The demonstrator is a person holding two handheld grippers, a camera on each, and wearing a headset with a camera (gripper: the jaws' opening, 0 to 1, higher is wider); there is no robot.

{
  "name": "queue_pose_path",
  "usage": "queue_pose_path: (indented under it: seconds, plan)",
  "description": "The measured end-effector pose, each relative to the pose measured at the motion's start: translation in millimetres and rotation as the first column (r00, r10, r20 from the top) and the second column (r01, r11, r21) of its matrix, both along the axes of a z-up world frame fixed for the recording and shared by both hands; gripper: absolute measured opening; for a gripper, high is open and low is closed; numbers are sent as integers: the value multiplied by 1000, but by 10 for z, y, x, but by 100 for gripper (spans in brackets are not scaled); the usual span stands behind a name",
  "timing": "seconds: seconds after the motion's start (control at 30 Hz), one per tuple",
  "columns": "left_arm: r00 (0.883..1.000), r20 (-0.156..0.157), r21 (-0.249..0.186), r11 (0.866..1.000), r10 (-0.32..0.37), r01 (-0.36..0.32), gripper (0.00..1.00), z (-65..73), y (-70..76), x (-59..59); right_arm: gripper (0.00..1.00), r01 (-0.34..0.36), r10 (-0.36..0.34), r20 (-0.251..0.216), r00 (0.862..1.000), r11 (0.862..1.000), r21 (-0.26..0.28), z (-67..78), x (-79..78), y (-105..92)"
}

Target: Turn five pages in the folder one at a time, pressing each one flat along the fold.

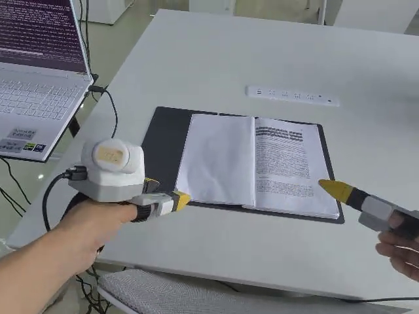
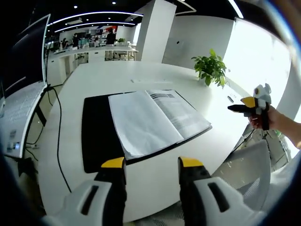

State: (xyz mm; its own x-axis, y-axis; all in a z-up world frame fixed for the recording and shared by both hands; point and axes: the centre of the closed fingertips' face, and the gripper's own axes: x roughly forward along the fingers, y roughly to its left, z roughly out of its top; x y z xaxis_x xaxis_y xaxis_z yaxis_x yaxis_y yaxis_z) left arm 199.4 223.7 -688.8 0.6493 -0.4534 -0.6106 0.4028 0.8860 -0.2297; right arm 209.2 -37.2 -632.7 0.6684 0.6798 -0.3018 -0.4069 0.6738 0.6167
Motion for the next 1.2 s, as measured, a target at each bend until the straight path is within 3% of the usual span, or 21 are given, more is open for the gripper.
queue_pose_path:
  seconds: [0.07, 0.3, 0.53, 0.73, 0.9, 1.2]
  plan:
    - [1000, 11, 6, 1000, -11, 11, 49, 72, -8, -33, 56, 9, -8, 30, 1000, 999, -32, 48, -19, -75]
    - [999, 19, 14, 999, -35, 34, 53, 274, 24, -206, 60, 16, -11, 62, 998, 995, -93, 130, -225, -236]
    - [1000, 20, 16, 1000, 10, -11, 62, 423, 197, -367, 63, -17, 44, 112, 993, 973, -230, 187, -464, -294]
    - [999, 29, 9, 1000, 21, -21, 65, 538, 252, -458, 67, 32, -5, 135, 991, 981, -192, 313, -478, -333]
    - [998, 59, 13, 1000, 2, -3, 65, 675, 234, -481, 64, 46, -13, 172, 985, 980, -193, 437, -478, -332]
    - [996, 91, 15, 1000, -15, 14, 65, 789, 191, -500, 65, 65, -31, 185, 982, 981, -185, 501, -506, -328]
